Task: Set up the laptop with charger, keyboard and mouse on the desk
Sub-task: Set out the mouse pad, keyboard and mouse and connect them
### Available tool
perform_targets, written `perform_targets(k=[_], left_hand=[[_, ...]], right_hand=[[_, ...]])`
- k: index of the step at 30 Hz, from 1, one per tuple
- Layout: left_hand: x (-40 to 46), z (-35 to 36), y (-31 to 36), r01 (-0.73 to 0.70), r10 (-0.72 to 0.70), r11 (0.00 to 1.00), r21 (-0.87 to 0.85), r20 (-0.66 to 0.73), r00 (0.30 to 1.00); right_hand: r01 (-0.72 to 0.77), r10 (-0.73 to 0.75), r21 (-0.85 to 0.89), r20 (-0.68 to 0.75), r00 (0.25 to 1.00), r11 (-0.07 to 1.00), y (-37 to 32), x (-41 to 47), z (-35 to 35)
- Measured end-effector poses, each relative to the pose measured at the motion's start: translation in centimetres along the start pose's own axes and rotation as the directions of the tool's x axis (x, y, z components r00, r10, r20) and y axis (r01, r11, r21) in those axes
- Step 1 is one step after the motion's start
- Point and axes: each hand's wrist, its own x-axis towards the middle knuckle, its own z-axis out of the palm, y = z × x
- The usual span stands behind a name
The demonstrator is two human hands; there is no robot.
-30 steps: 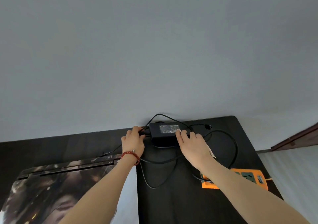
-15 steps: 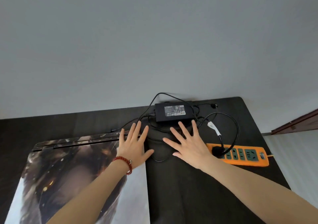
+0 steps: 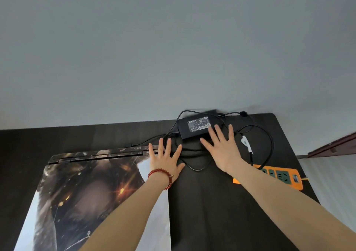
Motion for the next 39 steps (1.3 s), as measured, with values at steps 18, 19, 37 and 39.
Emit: perform_targets(k=[18,19,37,39], left_hand=[[-36.2,2.9,-10.1,0.413,-0.74,0.458,-0.787,-0.081,0.668],[-38.9,4.1,-10.7,0.44,-0.782,0.414,-0.797,-0.064,0.62],[-86.2,25.5,-17.4,0.611,-0.94,-0.277,-0.742,0.342,-0.012],[-88.2,28.4,-18.3,0.605,-0.913,-0.354,-0.713,0.404,-0.058]], right_hand=[[0.244,-0.324,0.92,-0.14,0.936,0.305,-22.4,-19.0,-10.6],[0.254,-0.361,0.919,-0.136,0.922,0.303,-24.3,-20.1,-11.0],[0.588,-0.865,0.765,-0.083,0.495,0.263,-68.7,-44.2,-17.4],[0.588,-0.871,0.753,-0.041,0.49,0.295,-72.8,-44.7,-16.9]])
